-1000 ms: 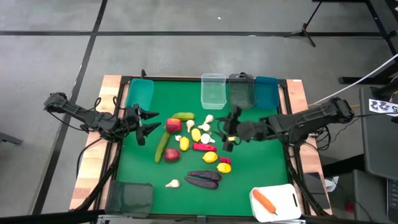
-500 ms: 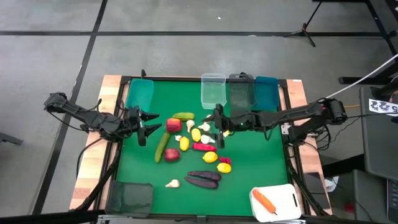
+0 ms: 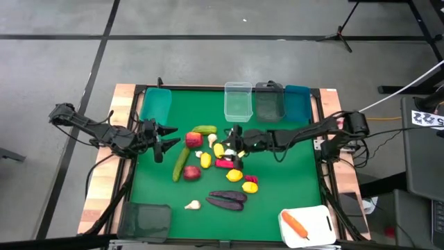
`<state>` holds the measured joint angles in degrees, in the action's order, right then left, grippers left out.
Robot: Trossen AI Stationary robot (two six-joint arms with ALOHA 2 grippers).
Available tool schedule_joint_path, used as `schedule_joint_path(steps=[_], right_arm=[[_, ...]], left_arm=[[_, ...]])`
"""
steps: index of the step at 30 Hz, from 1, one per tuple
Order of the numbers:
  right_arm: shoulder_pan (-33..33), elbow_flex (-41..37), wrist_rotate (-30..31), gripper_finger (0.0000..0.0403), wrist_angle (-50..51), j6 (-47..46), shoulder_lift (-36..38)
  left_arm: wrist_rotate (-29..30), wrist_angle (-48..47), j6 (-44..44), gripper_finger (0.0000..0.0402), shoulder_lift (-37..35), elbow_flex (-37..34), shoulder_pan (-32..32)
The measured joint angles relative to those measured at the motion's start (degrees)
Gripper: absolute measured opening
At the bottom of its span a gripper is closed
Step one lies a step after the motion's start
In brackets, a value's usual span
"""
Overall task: Sort produce into baskets
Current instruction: Put the red chili pepper into the white bin
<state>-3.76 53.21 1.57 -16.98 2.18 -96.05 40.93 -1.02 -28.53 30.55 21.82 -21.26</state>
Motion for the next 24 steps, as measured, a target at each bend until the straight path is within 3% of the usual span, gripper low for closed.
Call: schedule_joint_path(steps=[12,24], right_arm=[[-5.0,0.1,3.4,0.0254,0.5,-0.4,-7.4],[-4.9,3.1,3.4,0.0254,1.0,-2.0,-12.6]], left_arm=[[0.1,-0.1,0.4,0.0258,0.0,0.0,0.0],[0.3,-0.3,0.6,0.0258,0.0,0.0,0.0]])
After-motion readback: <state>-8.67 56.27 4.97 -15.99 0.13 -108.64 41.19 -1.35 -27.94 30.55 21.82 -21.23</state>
